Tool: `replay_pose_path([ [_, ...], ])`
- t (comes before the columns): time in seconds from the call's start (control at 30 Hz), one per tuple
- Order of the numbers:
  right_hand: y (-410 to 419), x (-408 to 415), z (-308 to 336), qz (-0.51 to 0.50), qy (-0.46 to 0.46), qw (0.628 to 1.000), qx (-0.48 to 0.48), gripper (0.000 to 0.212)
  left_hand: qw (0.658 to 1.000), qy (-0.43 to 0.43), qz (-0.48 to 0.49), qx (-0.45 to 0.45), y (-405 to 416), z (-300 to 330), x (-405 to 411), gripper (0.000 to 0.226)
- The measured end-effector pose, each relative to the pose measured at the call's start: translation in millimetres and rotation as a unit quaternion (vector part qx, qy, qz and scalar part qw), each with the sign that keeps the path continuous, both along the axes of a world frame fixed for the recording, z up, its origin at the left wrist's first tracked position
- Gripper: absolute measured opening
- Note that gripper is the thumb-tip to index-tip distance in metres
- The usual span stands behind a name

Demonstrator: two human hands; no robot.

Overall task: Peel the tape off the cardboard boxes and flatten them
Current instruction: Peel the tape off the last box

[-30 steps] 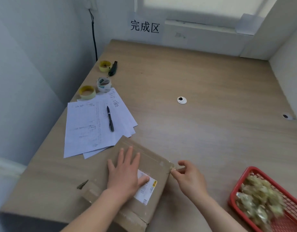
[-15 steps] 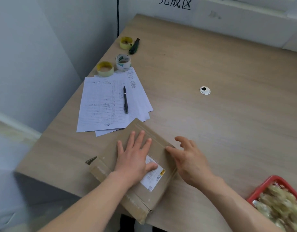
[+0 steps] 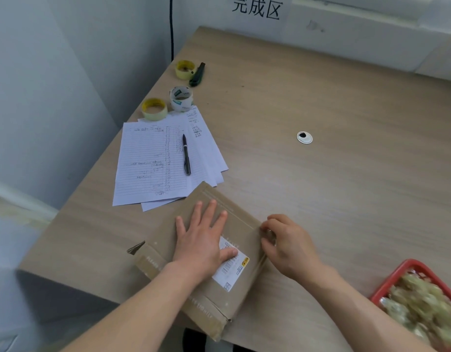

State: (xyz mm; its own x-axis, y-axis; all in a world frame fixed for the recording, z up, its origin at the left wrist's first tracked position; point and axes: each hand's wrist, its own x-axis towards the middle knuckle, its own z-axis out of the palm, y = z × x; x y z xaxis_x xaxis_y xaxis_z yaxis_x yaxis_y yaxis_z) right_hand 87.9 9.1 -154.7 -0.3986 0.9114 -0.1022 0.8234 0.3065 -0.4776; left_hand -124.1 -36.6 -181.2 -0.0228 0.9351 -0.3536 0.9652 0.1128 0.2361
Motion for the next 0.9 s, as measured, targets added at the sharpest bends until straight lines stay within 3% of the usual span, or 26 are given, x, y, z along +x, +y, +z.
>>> replay_pose_path([
  [0.13, -6, -12, 0, -0.045, -0.022, 0.999, -0.017, 0.016, 1.000, -0.003, 0.003, -0.002, 0, 1, 2, 0.093],
  [0.47, -11, -3, -4, -0.089, 0.038, 0.993, -0.061, 0.003, 1.000, -0.006, 0.004, -0.005, 2, 4, 3, 0.093],
  [0.63, -5, 9, -4, -0.066, 0.001, 0.997, -0.029, 0.048, 1.000, -0.006, 0.004, -0.002, 2, 2, 2, 0.093],
  [0.77, -9, -7, -3, -0.021, 0.004, 0.999, 0.041, 0.046, 1.000, -0.001, 0.004, -0.001, 2, 0, 1, 0.093],
  [0.9, -10, -11, 0, -0.024, -0.037, 0.998, 0.046, 0.051, 1.000, 0.001, 0.001, 0.000, 3, -1, 2, 0.093],
])
